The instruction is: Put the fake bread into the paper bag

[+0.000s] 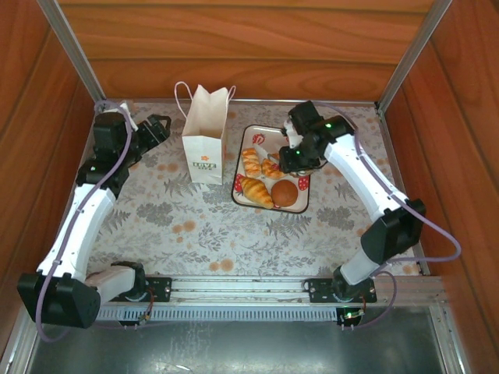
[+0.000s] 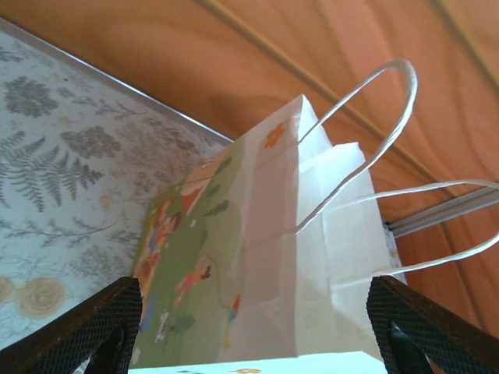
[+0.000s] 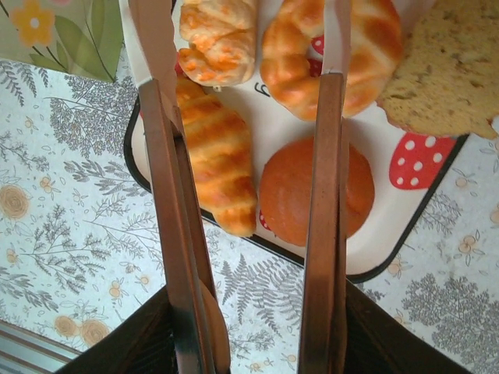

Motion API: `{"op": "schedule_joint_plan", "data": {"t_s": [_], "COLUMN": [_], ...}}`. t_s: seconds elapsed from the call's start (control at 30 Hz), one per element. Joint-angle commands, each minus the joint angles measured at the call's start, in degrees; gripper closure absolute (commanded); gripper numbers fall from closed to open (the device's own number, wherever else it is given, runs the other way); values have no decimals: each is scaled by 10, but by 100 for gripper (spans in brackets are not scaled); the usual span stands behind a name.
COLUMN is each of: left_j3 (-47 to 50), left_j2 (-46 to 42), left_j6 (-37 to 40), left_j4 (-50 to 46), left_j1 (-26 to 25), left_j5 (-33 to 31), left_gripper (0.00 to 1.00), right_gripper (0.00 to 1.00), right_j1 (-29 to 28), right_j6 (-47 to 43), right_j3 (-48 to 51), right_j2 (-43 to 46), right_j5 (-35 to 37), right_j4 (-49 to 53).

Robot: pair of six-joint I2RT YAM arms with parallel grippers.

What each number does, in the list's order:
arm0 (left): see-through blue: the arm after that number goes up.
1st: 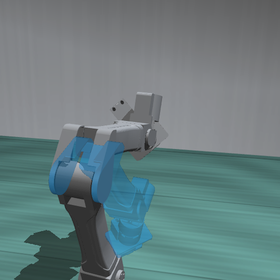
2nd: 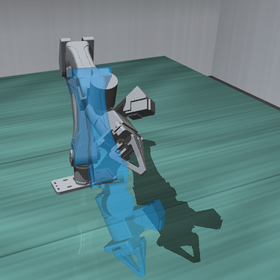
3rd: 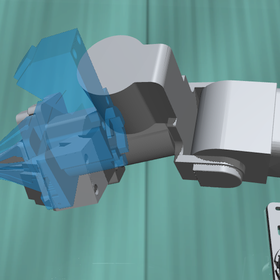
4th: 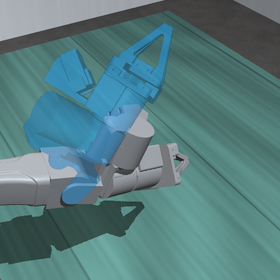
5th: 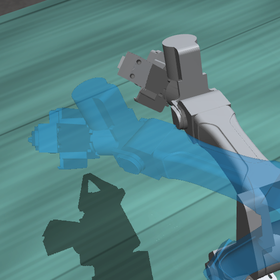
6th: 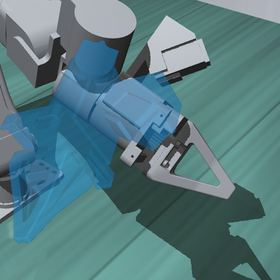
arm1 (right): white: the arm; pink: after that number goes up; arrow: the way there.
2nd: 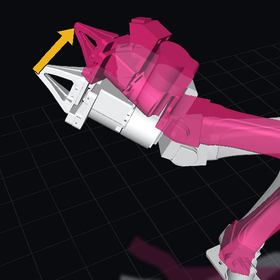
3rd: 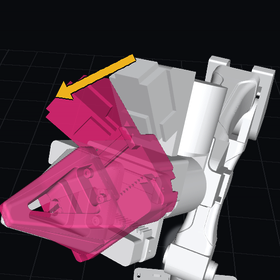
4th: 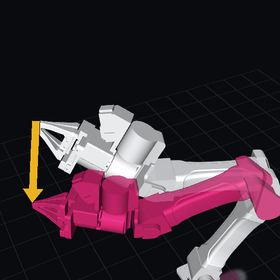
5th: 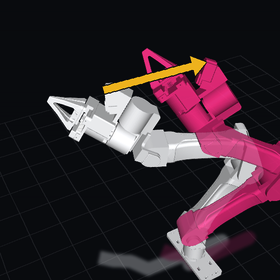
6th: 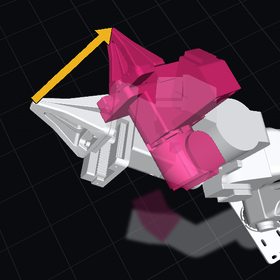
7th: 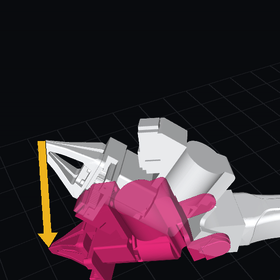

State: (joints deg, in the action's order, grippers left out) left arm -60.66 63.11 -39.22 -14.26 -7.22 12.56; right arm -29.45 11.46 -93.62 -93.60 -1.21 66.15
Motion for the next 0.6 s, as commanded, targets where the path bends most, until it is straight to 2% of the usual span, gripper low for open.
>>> {"op": "schedule_joint_plan", "data": {"t_s": [0.0,0.27,0.57], "left_j3": [22,108,99], "left_j2": [-23,-68,-69], "left_j6": [-3,-57,-49], "left_j4": [-11,29,16], "left_j1": [7,8,11], "left_j5": [-47,-62,-56], "left_gripper": [18,18,18], "right_gripper": [52,52,51], "right_j1": [-21,-62,-76], "right_j6": [13,4,1], "right_j3": [-36,-94,-140], "right_j2": [-32,-112,-172], "right_j5": [21,52,69], "right_j4": [24,49,79]}}
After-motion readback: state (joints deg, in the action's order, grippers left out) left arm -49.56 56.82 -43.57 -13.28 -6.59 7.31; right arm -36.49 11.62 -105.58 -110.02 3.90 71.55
